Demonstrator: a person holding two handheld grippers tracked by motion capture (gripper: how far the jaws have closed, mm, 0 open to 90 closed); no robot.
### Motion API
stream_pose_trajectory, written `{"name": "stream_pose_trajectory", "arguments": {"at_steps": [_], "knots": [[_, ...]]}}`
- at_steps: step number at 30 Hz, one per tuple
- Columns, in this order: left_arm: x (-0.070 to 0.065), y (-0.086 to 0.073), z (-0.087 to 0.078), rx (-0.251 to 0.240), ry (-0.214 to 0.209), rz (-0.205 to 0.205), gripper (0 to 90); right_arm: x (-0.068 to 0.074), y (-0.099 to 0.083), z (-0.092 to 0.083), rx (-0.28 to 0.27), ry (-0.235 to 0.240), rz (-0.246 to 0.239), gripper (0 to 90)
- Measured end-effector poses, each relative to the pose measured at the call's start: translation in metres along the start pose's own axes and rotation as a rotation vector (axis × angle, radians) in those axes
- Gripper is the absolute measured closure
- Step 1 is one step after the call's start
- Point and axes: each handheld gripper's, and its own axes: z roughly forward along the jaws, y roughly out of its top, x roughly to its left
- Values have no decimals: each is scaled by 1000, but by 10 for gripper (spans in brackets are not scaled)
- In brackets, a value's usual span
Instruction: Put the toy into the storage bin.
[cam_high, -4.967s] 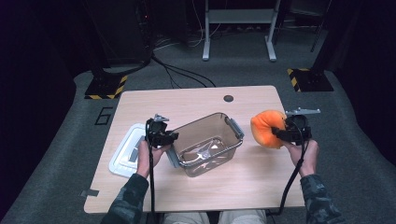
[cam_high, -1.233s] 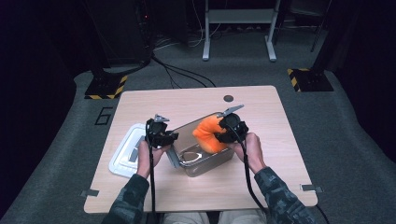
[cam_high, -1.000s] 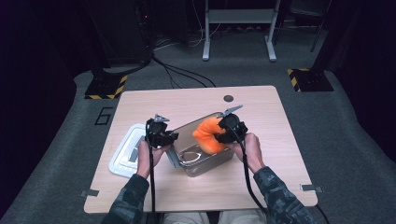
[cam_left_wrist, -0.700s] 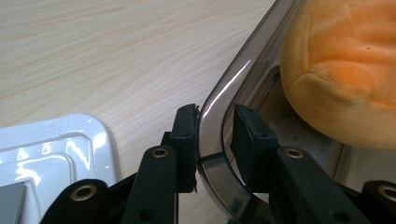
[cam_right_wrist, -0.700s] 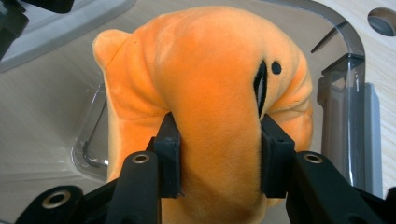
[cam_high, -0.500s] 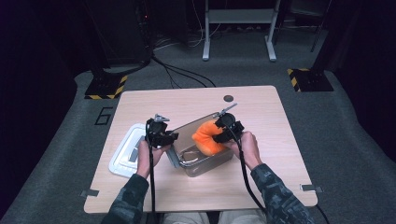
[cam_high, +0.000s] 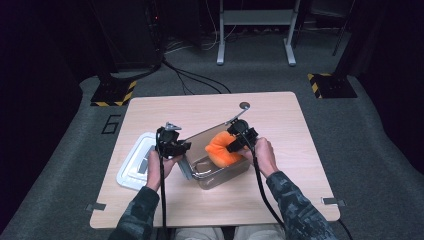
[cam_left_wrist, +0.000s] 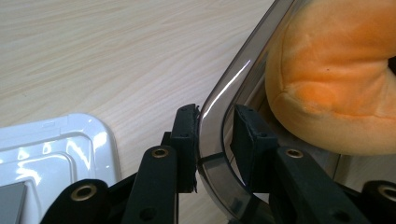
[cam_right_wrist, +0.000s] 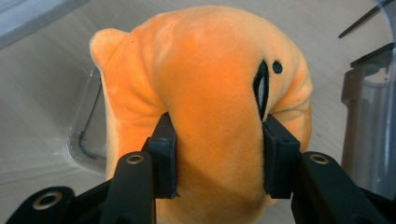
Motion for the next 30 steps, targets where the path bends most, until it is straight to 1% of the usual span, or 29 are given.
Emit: {"name": "stream_pose_trajectory", "arguments": {"at_steps": [1,7,11,14,21,22,23,24,27,28,30], "knots": [[-1,0,0,-6,2,-8,703,0,0,1,7,0,-1,556],[0,0,0,-1,-2,-2,704,-2,2,10,57,8,-3,555],[0,0,0,1,0,0,704,-4,2,12,69,8,3,556],[0,0,0,1,0,0,704,-5,2,13,88,6,13,557],[0,0,0,1,0,0,703,-7,2,15,101,9,2,548],[-1,0,0,-4,3,-8,704,-7,3,15,99,11,0,520],[-1,0,0,-4,3,-8,703,-7,3,15,99,11,0,520],[-1,0,0,-3,3,-9,703,-7,3,14,98,17,-3,501],[-1,0,0,-2,7,-13,702,-8,3,13,88,37,-8,415],[-1,0,0,3,5,-8,701,-8,3,13,85,40,-11,387],[-1,0,0,4,6,-11,700,-7,3,11,70,46,-17,317]]}}
